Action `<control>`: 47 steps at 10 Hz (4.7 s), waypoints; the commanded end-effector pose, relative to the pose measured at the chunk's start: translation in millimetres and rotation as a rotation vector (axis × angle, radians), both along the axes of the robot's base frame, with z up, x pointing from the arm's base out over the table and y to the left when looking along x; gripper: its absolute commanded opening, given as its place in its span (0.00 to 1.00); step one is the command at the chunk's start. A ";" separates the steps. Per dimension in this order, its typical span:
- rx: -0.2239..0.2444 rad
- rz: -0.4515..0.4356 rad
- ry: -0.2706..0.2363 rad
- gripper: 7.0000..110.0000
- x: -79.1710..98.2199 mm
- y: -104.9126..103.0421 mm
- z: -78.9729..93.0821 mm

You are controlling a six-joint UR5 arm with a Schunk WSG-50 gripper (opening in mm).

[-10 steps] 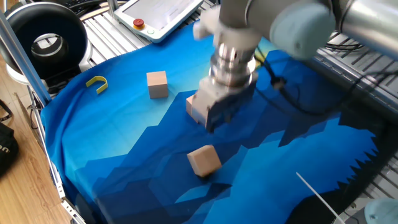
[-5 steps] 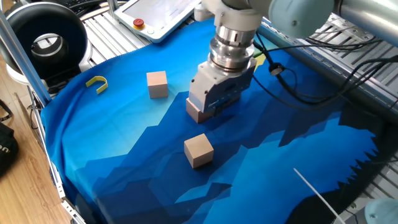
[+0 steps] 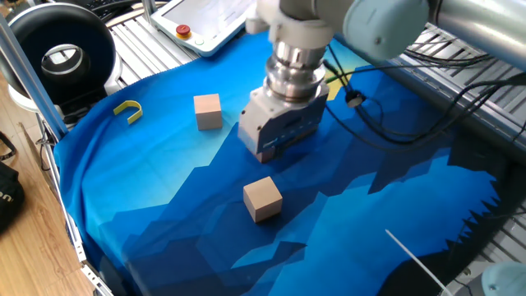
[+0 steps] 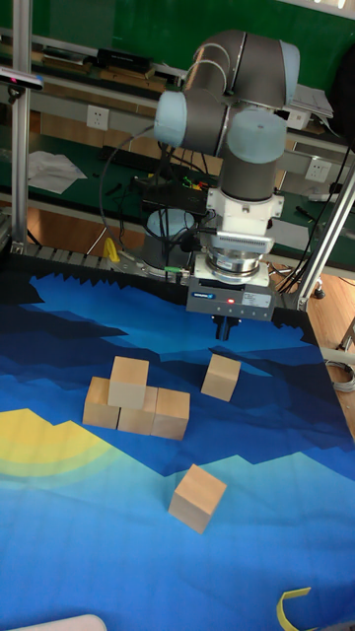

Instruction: Stack the blocks into a pyramid shape

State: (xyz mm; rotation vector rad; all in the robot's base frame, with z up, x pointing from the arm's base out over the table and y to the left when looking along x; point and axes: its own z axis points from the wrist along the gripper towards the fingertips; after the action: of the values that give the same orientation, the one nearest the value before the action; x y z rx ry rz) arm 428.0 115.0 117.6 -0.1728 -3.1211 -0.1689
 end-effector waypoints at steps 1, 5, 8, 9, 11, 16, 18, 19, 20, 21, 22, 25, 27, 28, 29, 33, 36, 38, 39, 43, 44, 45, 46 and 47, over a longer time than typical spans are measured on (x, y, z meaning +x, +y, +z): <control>-0.014 -0.089 -0.030 0.00 -3.9 30.0 -10.1; -0.116 -0.077 -0.023 0.00 -7.0 4.7 -11.2; -0.127 -0.069 -0.019 0.00 -8.1 2.1 -11.2; -0.132 -0.076 -0.011 0.00 -10.0 0.9 -11.2; -0.150 -0.076 0.028 0.00 -20.0 -3.3 -11.0; -0.135 -0.001 0.019 0.00 -18.2 0.2 -11.1; -0.121 0.013 -0.002 0.00 18.3 3.3 -13.1; -0.114 0.007 -0.038 0.00 34.3 3.1 -15.6; -0.086 -0.018 -0.039 0.00 32.8 9.5 -14.4; -0.059 -0.049 -0.033 0.00 20.0 18.4 -13.3; -0.032 -0.067 -0.023 0.00 2.5 25.7 -18.3; 0.089 -0.175 0.013 0.00 -28.4 46.3 -39.7; 0.051 -0.230 -0.006 0.00 -18.0 33.6 -47.3; 0.040 -0.241 -0.009 0.00 -12.1 30.7 -45.2; 0.035 -0.255 0.004 0.00 -7.8 29.6 -42.5; 0.036 -0.227 -0.011 0.15 12.3 32.7 -36.1; 0.014 -0.221 0.012 0.57 15.9 21.5 -49.1; 0.000 -0.229 0.022 0.57 15.4 14.7 -56.3; -0.011 -0.241 0.030 0.79 15.1 11.9 -60.2; -0.036 -0.253 0.031 0.79 14.1 13.3 -78.4; -0.043 -0.258 0.032 0.79 9.8 16.8 -81.7; -0.045 -0.260 0.041 0.79 3.2 20.7 -84.6; -0.046 -0.247 0.037 0.79 0.8 21.7 -87.2; -0.038 -0.243 0.030 0.79 -0.4 26.5 -89.1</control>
State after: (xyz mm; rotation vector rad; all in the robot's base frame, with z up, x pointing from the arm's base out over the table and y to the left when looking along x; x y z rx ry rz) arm 433.1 133.6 34.5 -0.5485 -3.0658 -0.0932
